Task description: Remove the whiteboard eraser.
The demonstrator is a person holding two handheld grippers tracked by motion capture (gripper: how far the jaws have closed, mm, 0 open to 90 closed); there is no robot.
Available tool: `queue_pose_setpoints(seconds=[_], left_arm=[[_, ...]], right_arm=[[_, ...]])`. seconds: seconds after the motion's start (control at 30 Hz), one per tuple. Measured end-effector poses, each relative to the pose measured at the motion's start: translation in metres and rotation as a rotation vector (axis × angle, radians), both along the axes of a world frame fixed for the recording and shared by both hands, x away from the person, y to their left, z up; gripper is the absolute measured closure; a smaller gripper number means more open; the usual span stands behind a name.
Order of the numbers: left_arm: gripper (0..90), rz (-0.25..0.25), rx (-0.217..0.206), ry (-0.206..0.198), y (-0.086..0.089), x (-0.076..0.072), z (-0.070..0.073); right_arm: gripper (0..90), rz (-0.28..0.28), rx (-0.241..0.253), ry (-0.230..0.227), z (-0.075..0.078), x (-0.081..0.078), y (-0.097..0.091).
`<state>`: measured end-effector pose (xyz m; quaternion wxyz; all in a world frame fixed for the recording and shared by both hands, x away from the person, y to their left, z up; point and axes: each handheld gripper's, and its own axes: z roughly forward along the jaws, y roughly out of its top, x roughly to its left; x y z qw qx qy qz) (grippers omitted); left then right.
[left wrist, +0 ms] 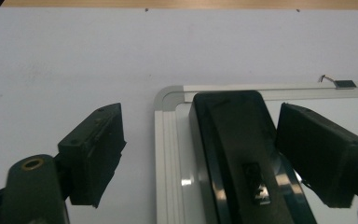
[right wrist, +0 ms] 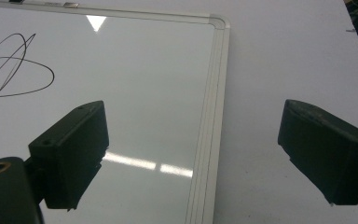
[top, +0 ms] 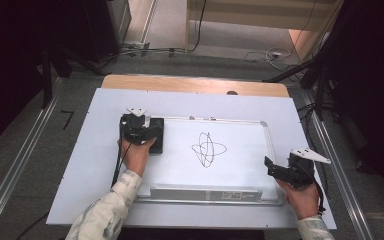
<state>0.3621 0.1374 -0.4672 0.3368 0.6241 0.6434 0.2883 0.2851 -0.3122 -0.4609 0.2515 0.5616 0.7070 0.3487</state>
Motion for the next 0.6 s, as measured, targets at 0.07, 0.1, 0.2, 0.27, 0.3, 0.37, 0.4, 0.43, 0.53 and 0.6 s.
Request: queue_pose_setpoints(seconds=[0.07,0.1,0.2,0.27,0.3,0.37,0.4,0.43,0.53,0.6], left_arm=[[19.7,-0.011,0.005,0.006,-0.004,0.005,-0.001],[21.0,-0.025,0.006,0.022,-0.007,0.009,-0.003],[25.3,-0.032,0.013,0.032,-0.013,0.014,-0.006],[27.2,-0.035,0.006,0.04,-0.015,0.017,-0.008],[28.2,-0.035,0.006,0.04,-0.015,0.017,-0.008],[30.3,-0.033,0.001,0.048,-0.017,0.019,-0.01],[31.2,-0.034,0.009,0.057,-0.018,0.02,-0.012],[31.8,-0.034,0.009,0.057,-0.018,0.02,-0.012],[35.0,-0.031,0.007,0.065,-0.02,0.021,-0.015],[37.0,-0.035,0.013,0.064,-0.022,0.021,-0.016]], right_arm=[[7.3,0.0,-0.001,0.0,0.0,0.0,0.0],[7.3,0.0,-0.003,-0.001,0.0,0.0,0.0],[7.3,-0.001,-0.004,-0.001,0.0,0.0,0.0],[7.3,-0.002,-0.005,0.0,0.0,0.0,0.0],[7.3,-0.002,-0.005,0.0,0.0,0.0,0.0],[7.4,-0.003,-0.006,0.0,0.0,0.0,0.0],[7.3,-0.003,-0.006,0.0,0.0,0.0,0.0],[7.3,-0.003,-0.006,0.0,0.0,0.0,0.0],[7.4,-0.002,-0.007,0.0,0.0,0.0,0.0],[7.4,-0.002,-0.007,0.0,0.0,0.0,0.001]])
